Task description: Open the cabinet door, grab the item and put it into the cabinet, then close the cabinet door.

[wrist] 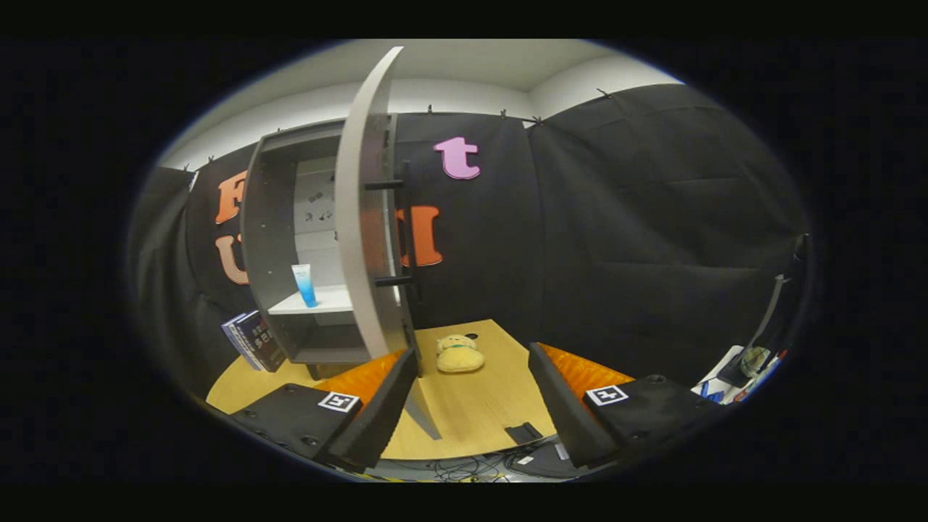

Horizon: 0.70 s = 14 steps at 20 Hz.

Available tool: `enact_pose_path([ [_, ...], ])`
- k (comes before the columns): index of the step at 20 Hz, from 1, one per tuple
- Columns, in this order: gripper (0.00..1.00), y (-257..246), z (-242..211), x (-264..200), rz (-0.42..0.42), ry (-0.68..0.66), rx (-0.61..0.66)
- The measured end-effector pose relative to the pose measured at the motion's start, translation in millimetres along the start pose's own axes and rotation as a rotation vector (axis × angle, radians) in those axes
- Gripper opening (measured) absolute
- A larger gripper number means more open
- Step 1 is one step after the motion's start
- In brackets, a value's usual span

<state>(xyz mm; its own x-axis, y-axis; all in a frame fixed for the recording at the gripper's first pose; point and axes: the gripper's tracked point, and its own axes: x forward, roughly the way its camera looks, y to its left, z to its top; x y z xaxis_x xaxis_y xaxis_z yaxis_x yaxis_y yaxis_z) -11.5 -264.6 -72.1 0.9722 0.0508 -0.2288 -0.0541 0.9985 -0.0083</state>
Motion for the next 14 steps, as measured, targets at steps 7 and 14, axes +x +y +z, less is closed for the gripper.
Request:
enact_pose_path([
  [7,0.98,-2,-9,38,0.022,0.006,0.006],
  [14,0.98,8,-8,45,0.023,-0.011,0.002],
])
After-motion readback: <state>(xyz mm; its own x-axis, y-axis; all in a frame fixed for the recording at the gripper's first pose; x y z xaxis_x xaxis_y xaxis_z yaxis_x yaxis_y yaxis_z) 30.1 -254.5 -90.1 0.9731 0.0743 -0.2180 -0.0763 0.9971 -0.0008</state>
